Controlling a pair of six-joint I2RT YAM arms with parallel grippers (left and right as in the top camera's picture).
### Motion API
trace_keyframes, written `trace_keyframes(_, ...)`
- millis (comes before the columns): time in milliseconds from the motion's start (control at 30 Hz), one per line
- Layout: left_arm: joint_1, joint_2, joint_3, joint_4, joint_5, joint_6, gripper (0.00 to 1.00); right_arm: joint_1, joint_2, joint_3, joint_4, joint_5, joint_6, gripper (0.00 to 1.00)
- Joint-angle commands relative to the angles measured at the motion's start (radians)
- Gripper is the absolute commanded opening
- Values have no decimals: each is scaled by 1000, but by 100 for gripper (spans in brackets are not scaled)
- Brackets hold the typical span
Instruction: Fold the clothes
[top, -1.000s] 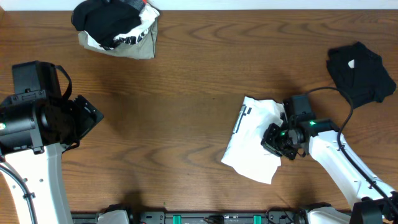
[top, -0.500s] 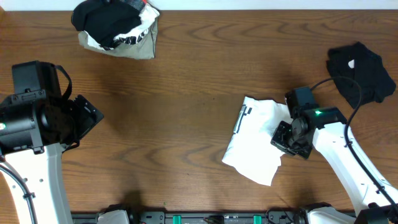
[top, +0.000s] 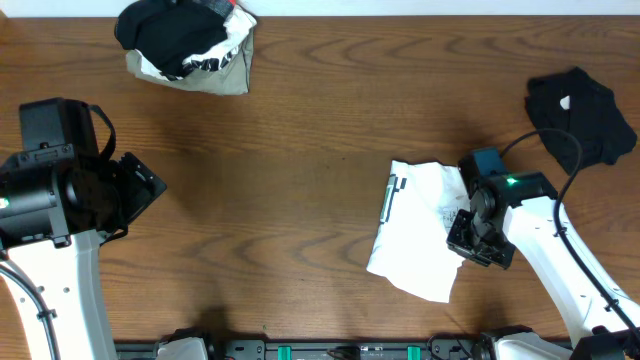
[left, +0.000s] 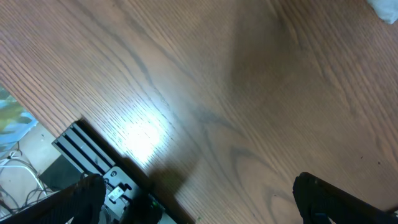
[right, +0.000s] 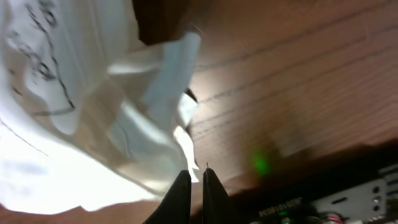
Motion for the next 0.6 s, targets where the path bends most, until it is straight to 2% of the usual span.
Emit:
trace_keyframes(0,6,5,-6,-2,-16,14,98,9,-11,17,-17,39,-27,9)
trace_keyframes(167,6,5,-6,-2,-16,14,98,8,-11,44,-58,125,-11,8)
trace_keyframes(267,6,5,-6,-2,-16,14,98,8,-11,111,-119,224,60,7)
trace_keyframes(300,6,5,-6,-2,-16,14,98,8,-11,133,-121,228,60,10)
trace_keyframes(333,6,5,-6,-1,-16,14,98,8,-11,156,-108,220,48,20)
trace_keyframes(400,6,5,-6,0,-16,14,98,8,-11,178,-34,157,-60,47)
trace_keyframes(433,6,5,-6,1,-16,14,98,8,-11,177,17,106,-136,54)
trace_keyframes(500,6,5,-6,1,-16,14,98,1,2,168,68,51,-180,56)
trace_keyframes(567,6,5,-6,-3,-16,14,98,-13,20,151,87,21,-168,53)
